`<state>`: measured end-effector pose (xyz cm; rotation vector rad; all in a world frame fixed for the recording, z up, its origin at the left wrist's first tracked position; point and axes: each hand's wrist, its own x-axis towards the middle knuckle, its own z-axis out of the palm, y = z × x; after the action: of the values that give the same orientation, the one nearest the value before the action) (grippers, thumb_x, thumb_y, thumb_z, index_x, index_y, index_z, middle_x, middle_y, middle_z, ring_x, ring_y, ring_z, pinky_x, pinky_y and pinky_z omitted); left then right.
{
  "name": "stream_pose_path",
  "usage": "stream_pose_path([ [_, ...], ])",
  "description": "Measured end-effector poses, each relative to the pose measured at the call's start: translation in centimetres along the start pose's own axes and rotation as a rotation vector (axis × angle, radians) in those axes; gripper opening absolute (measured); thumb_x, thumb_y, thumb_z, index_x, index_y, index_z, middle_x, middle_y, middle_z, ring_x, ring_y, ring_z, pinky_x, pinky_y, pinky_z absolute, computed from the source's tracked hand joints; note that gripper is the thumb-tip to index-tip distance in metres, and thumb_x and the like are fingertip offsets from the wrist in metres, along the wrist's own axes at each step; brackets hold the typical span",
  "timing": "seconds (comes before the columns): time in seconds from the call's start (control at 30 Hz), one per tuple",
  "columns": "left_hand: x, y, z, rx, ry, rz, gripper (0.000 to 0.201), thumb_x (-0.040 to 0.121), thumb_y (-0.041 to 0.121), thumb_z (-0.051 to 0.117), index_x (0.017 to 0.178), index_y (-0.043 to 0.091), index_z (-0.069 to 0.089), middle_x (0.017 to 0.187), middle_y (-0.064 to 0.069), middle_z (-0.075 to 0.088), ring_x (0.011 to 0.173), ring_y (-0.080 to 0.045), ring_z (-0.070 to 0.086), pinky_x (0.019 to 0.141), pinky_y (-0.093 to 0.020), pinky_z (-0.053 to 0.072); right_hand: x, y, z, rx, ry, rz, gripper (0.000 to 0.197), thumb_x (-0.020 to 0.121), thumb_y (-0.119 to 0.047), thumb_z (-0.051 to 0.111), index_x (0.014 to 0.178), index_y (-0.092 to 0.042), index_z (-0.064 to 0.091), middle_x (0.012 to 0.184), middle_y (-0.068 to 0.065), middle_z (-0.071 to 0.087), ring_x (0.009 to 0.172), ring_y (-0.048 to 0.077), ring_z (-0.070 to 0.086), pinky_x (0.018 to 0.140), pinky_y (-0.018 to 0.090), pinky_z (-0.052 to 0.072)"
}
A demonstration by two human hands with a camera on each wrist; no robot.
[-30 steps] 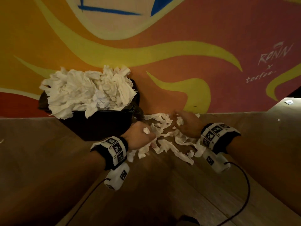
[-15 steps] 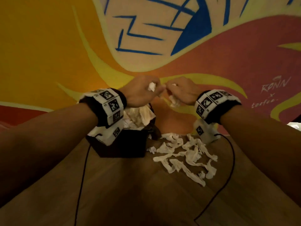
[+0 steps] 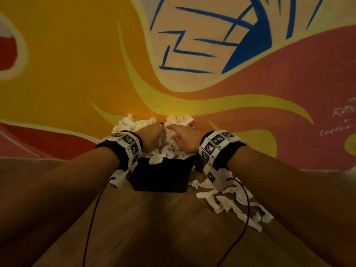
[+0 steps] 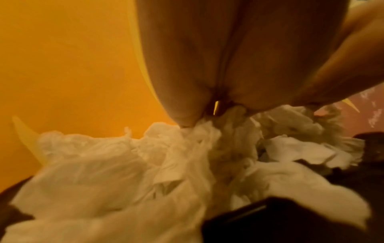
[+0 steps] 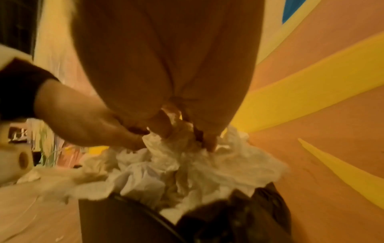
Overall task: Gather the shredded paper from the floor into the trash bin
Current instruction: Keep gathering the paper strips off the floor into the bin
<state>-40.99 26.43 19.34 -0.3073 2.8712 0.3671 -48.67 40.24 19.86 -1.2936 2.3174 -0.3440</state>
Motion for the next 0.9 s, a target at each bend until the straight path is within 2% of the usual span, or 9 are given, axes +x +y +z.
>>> stream_pose_path([
  [0.1, 0.4, -0.2, -0.1, 0.093, 0.095, 0.037, 0.022, 0.097, 0.005, 0.045, 0.114, 0.005, 0.059, 0.11, -0.017, 0.061, 0.096, -0.031, 0.057, 0.071, -0.034, 0.041, 0.4, 0.8, 1.0, -0.06, 0.103, -0.009, 0.042, 0.095, -0.003, 0.047, 0.135, -0.011, 0.035, 0.099, 0.016, 0.06, 0.08, 0.031, 0.059, 0.066, 0.041, 0.048],
  [0.2, 0.3, -0.9, -0.2, 0.147, 0.275, 0.019, 0.017, 0.095, 0.02, 0.058, 0.107, 0.011, 0.064, 0.113, -0.012, 0.061, 0.107, -0.032, 0.053, 0.084, -0.039, 0.047, 0.9, 1.7, 1.7, -0.252, 0.138, -0.066, 0.021, 0.092, -0.01, 0.058, 0.112, -0.015, 0.055, 0.11, 0.012, 0.053, 0.1, 0.03, 0.054, 0.085, 0.039, 0.046],
  [0.27, 0.1, -0.9, -0.2, 0.305, 0.355, -0.015, 0.017, 0.092, 0.028, 0.061, 0.104, 0.017, 0.065, 0.114, -0.009, 0.057, 0.109, -0.033, 0.049, 0.085, -0.042, 0.046, 0.8, 2.1, 1.9, -0.311, 0.215, -0.1, 0.014, 0.088, -0.014, 0.062, 0.09, -0.026, 0.057, 0.105, 0.009, 0.044, 0.102, 0.031, 0.051, 0.089, 0.046, 0.045],
  [0.3, 0.0, -0.8, -0.2, 0.328, 0.358, -0.027, 0.016, 0.093, 0.028, 0.06, 0.102, 0.017, 0.065, 0.111, -0.009, 0.058, 0.106, -0.033, 0.051, 0.083, -0.042, 0.048, 0.9, 2.4, 2.1, -0.298, 0.242, -0.066, 0.01, 0.087, -0.017, 0.064, 0.088, -0.025, 0.058, 0.103, 0.009, 0.044, 0.1, 0.032, 0.049, 0.087, 0.051, 0.045],
  [0.4, -0.3, -0.6, -0.4, 0.222, 0.226, -0.027, 0.02, 0.097, 0.02, 0.049, 0.093, 0.007, 0.064, 0.097, -0.015, 0.062, 0.086, -0.033, 0.058, 0.074, -0.041, 0.052, 1.4, 3.1, 2.8, -0.375, 0.319, -0.053, 0.025, 0.086, -0.026, 0.069, 0.111, -0.021, 0.068, 0.108, 0.008, 0.054, 0.102, 0.033, 0.05, 0.082, 0.044, 0.046],
  [0.53, -1.5, -0.5, -0.3, 0.164, 0.001, -0.034, 0.039, 0.102, 0.023, 0.034, 0.066, 0.011, 0.037, 0.068, -0.009, 0.041, 0.063, -0.023, 0.042, 0.064, -0.036, 0.039, 1.0, 2.8, 3.5, -0.249, 0.444, -0.103, 0.024, 0.088, -0.023, 0.065, 0.112, -0.022, 0.064, 0.106, 0.006, 0.063, 0.096, 0.029, 0.059, 0.078, 0.038, 0.049],
  [0.63, -2.2, -0.2, 0.4, 0.157, -0.189, -0.051, 0.033, 0.102, 0.024, 0.034, 0.087, 0.002, 0.053, 0.083, -0.016, 0.055, 0.066, -0.023, 0.045, 0.064, -0.033, 0.037, 1.0, 2.3, 4.1, -0.249, 0.452, -0.113, 0.019, 0.091, -0.02, 0.057, 0.106, -0.02, 0.069, 0.104, 0.006, 0.069, 0.093, 0.028, 0.062, 0.073, 0.037, 0.05],
  [0.73, -2.0, -0.2, 0.9, 0.122, -0.282, -0.078, 0.026, 0.102, 0.029, 0.033, 0.103, 0.008, 0.048, 0.098, -0.017, 0.056, 0.076, -0.024, 0.048, 0.066, -0.032, 0.039, 1.4, 2.5, 4.4, -0.259, 0.374, -0.068, 0.021, 0.092, -0.023, 0.056, 0.106, -0.023, 0.072, 0.107, 0.003, 0.071, 0.098, 0.026, 0.063, 0.078, 0.035, 0.05],
  [0.9, 0.1, -0.7, 1.2, 0.125, -0.356, -0.164, 0.043, 0.103, 0.042, 0.025, 0.118, 0.009, 0.049, 0.122, -0.013, 0.051, 0.103, -0.024, 0.049, 0.096, -0.038, 0.041, 2.1, 3.0, 4.5, -0.214, 0.268, -0.05, 0.024, 0.093, -0.023, 0.053, 0.106, -0.02, 0.072, 0.108, 0.006, 0.071, 0.098, 0.028, 0.064, 0.08, 0.037, 0.053],
])
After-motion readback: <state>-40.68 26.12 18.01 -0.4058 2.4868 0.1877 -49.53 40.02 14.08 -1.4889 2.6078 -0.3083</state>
